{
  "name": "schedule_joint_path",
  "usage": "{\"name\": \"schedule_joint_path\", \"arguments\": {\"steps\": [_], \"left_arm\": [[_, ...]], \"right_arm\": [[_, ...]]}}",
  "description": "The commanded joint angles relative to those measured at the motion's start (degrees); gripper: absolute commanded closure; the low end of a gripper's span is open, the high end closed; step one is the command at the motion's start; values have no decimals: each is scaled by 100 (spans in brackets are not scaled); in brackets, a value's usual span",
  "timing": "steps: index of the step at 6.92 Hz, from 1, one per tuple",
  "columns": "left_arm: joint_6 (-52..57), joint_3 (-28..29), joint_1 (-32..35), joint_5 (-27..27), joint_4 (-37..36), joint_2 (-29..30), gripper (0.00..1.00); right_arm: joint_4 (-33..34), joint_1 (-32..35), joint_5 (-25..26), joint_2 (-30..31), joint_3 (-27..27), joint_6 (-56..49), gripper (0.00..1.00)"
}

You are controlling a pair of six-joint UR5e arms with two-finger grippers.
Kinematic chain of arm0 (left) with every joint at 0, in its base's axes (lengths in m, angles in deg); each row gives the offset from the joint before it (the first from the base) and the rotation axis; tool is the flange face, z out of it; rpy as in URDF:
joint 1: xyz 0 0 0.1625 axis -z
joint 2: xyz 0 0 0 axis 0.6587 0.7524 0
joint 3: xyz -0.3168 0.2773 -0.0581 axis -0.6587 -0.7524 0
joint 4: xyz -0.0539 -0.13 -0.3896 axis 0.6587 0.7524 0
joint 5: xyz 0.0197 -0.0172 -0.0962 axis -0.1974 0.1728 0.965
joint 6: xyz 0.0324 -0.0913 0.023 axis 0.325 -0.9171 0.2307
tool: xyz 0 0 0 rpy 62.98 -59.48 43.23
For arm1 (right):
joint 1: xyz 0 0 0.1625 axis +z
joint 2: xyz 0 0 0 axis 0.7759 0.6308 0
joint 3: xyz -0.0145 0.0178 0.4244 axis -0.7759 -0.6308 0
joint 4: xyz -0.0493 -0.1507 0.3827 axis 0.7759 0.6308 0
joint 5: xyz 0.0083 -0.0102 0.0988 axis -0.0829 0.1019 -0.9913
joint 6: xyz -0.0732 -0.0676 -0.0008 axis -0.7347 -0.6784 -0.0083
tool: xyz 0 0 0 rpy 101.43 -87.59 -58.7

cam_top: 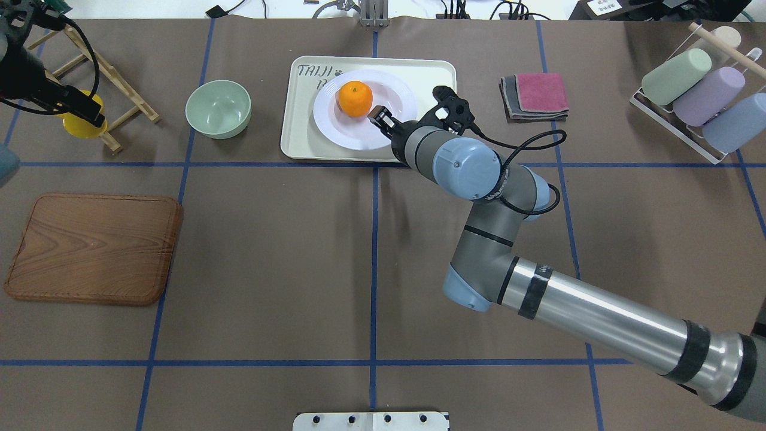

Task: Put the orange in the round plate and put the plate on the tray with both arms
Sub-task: 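Open the right gripper and withdraw it from the plate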

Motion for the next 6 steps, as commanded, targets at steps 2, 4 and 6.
{"name": "schedule_joint_path", "arguments": {"steps": [2, 4, 6], "left_arm": [[706, 268, 252, 2, -8, -81, 2], [1558, 312, 822, 63, -16, -633, 2], [1878, 313, 1297, 72, -226, -1116, 1]], "right_arm": [[2868, 553, -1799, 1183, 2762, -2441, 0], [4337, 1043, -2239, 1220, 3486, -3491, 0], [6244, 2051, -2415, 1176, 4006, -5974, 0]]}}
